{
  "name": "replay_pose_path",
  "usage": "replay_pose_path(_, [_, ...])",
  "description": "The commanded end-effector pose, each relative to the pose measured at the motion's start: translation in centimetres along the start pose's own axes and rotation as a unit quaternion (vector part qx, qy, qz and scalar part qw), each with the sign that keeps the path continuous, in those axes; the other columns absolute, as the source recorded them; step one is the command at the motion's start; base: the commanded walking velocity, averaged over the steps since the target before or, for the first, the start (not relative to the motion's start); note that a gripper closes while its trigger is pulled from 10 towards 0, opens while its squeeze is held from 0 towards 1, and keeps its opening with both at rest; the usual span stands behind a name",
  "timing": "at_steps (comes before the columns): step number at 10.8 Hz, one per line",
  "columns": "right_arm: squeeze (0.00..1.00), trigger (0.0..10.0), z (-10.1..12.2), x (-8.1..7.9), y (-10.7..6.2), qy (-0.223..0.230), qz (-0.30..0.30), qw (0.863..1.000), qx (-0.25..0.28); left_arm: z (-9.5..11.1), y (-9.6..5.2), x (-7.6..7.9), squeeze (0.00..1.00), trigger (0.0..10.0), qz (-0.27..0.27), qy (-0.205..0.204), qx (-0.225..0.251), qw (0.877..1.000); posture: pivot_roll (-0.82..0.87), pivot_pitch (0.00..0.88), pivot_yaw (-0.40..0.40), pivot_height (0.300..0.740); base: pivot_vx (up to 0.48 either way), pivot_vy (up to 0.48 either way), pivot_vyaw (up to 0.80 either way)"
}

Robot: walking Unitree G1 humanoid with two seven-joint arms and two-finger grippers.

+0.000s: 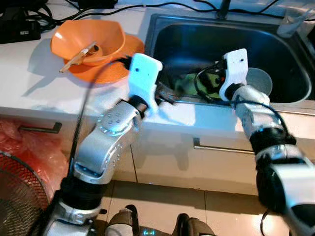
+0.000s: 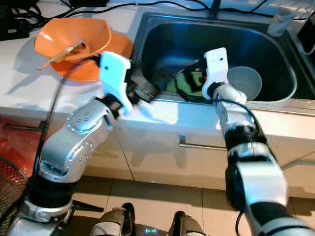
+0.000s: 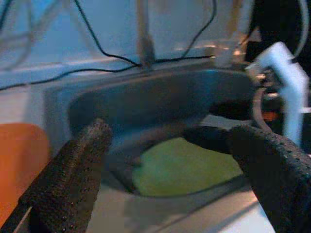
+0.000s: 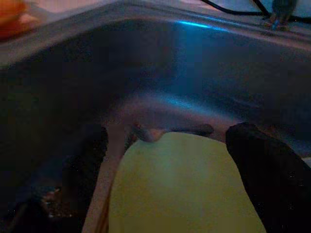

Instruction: Kitchen organization

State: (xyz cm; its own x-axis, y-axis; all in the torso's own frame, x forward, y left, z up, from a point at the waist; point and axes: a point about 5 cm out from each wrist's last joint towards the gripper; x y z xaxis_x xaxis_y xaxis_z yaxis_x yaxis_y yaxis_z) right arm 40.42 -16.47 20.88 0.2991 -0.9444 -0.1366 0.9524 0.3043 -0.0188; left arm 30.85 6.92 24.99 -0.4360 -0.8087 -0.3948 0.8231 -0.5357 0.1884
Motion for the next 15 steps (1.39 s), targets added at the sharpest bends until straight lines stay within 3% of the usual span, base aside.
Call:
replay_pose_path(1, [1.0,10.0,-0.9,-0.5,-0.3,0.0,0.011,1.0,-0.015,0.0,0.0,0.0,1.0,10.0,0.013,0.023,0.009,1.0,0.06,0.139,-0.053,0.74,0.0,0.0,0.0])
replay_pose_path(2, [1.0,10.0,-0.9,-1.0,-0.5,-0.014,0.02,1.0,-0.014,-0.2,-0.1,-0.2,1.0,10.0,0.027,0.045,0.011,0.999,0.06,0.134,-0.061,0.74,0.0,0.0,0.0])
replay_pose_path(3, [1.0,10.0,-0.8,-2.6,-0.8,-0.024,0.053,0.998,-0.01,-0.4,-0.8,-0.7,1.0,10.0,0.062,0.139,0.028,0.988,0.06,0.128,-0.064,0.74,0.0,0.0,0.0])
replay_pose_path(4, [0.0,10.0,-1.0,-4.2,-1.1,-0.027,0.081,0.996,-0.013,-0.9,-1.3,-1.1,1.0,10.0,0.106,0.157,0.025,0.982,0.07,0.122,-0.067,0.74,0.0,0.0,0.0])
replay_pose_path(6, [0.0,10.0,-1.5,-5.2,-1.5,-0.027,0.094,0.995,-0.018,-1.5,-2.7,-2.9,1.0,10.0,0.184,0.183,0.016,0.966,0.08,0.116,-0.073,0.74,0.0,0.0,0.0])
replay_pose_path(7, [0.0,10.0,-1.5,-5.3,-1.6,-0.028,0.092,0.995,-0.021,-1.6,-3.5,-3.7,0.0,10.0,0.23,0.191,0.012,0.954,0.08,0.115,-0.074,0.74,0.0,0.0,0.0])
replay_pose_path(8, [0.0,10.0,-1.4,-5.4,-1.6,-0.028,0.092,0.995,-0.021,-1.7,-3.8,-4.1,0.0,10.0,0.248,0.199,0.007,0.948,0.08,0.115,-0.075,0.74,0.0,0.0,0.0])
replay_pose_path(9, [0.0,10.0,-1.3,-5.4,-1.8,-0.032,0.089,0.995,-0.021,-1.6,-4.5,-4.7,0.0,10.0,0.281,0.223,0.01,0.934,0.08,0.112,-0.074,0.74,0.0,0.0,0.0])
replay_pose_path(11, [0.0,10.0,-1.4,-5.3,-1.9,-0.032,0.087,0.995,-0.022,-1.9,-5.1,-5.8,0.0,10.0,0.32,0.227,-0.005,0.92,0.08,0.112,-0.073,0.74,0.0,0.0,0.0])
replay_pose_path(15, [0.0,10.0,-1.8,-5.5,-2.0,-0.032,0.089,0.995,-0.029,-2.8,-6.7,-7.1,0.0,10.0,0.354,0.227,-0.038,0.906,0.09,0.113,-0.072,0.74,0.0,0.0,0.0])
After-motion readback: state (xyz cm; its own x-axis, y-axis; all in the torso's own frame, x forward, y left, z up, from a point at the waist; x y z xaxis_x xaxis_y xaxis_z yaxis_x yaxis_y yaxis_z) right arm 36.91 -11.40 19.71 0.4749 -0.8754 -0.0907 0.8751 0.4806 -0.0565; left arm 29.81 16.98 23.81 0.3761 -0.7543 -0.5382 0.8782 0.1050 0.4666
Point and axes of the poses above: a point about 5 cm out from each wrist's last joint towards the gripper, its own y axis pointing out of the wrist towards the gripper, its own z axis along the axis of the wrist's last joint, x = y × z, and after that the axes turned 14 degrees about y, right-handed
